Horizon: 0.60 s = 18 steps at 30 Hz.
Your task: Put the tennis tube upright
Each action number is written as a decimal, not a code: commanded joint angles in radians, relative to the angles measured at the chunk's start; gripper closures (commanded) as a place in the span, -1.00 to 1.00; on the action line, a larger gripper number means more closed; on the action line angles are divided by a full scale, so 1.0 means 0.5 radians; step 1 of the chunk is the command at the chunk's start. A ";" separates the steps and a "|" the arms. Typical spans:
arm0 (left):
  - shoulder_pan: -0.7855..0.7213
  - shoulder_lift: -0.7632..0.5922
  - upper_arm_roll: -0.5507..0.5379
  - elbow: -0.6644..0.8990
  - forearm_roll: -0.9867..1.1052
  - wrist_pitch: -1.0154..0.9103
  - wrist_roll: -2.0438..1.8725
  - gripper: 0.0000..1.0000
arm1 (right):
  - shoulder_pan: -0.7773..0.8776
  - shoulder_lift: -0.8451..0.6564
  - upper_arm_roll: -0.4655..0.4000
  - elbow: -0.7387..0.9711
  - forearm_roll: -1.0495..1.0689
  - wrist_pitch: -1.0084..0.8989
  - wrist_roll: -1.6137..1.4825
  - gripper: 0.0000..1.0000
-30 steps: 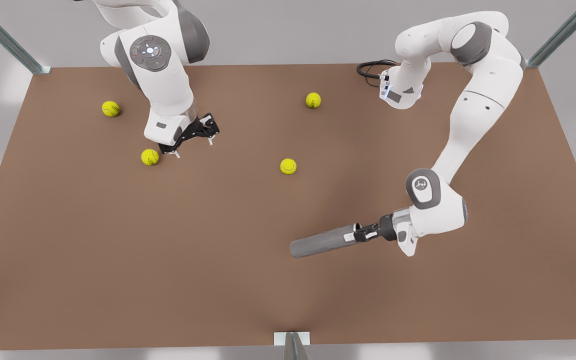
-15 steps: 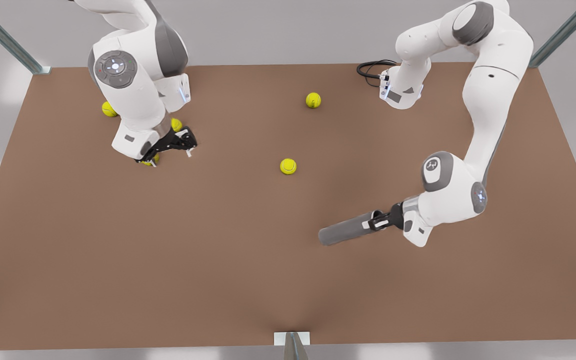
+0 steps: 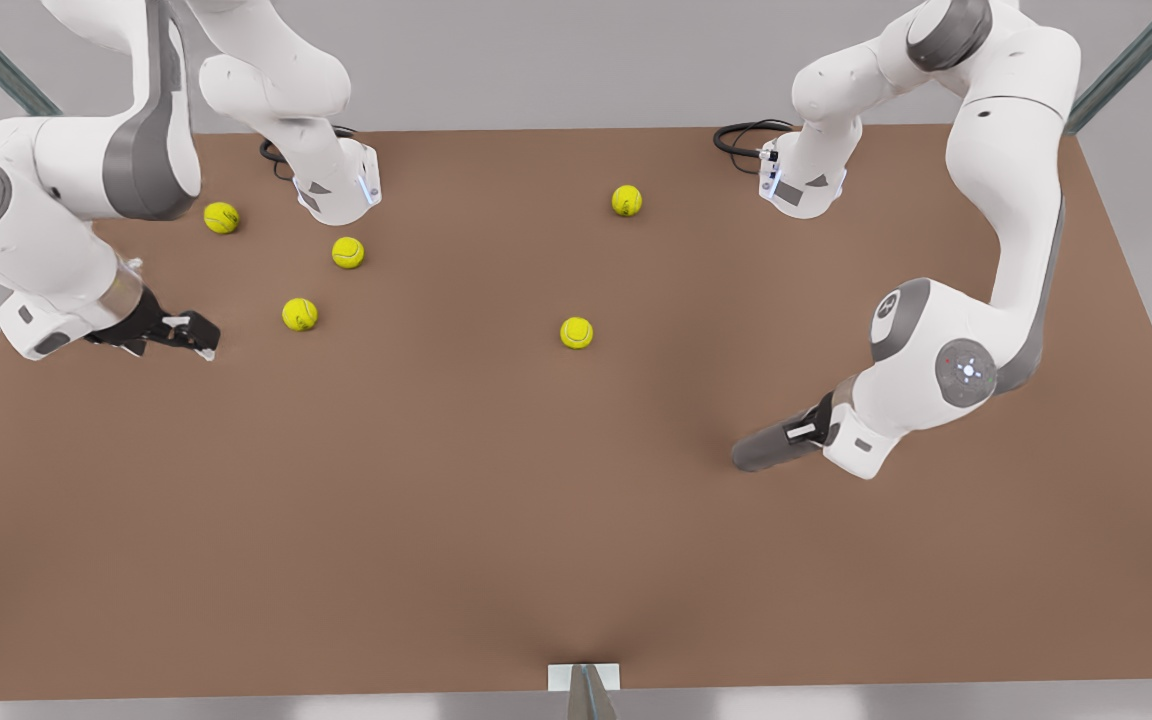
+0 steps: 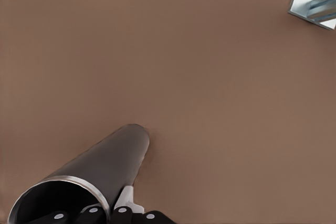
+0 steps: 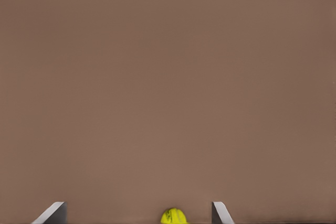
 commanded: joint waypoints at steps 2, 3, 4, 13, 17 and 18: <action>-0.024 0.003 0.000 0.000 0.344 -0.037 0.002 0.57 | 0.284 0.000 0.001 0.001 0.000 0.000 0.000 -1.00; -0.027 0.003 0.000 0.000 0.375 -0.044 0.002 0.57 | 0.284 -0.003 0.001 0.001 0.000 0.000 0.000 -1.00; -0.027 0.006 0.003 0.000 0.381 -0.040 0.002 0.57 | 0.284 0.000 0.001 0.001 0.000 0.003 0.000 -1.00; -0.045 0.024 0.006 0.028 0.461 -0.037 0.009 0.57 | 0.269 0.000 0.001 -0.002 0.000 0.015 0.000 -1.00; -0.057 0.098 0.018 0.064 0.455 -0.034 0.021 0.57 | 0.269 0.000 0.001 -0.006 0.000 0.015 0.000 -1.00; -0.073 0.104 0.021 0.064 0.455 -0.037 0.018 0.57 | 0.269 0.000 0.001 -0.006 0.000 0.015 0.000 -1.00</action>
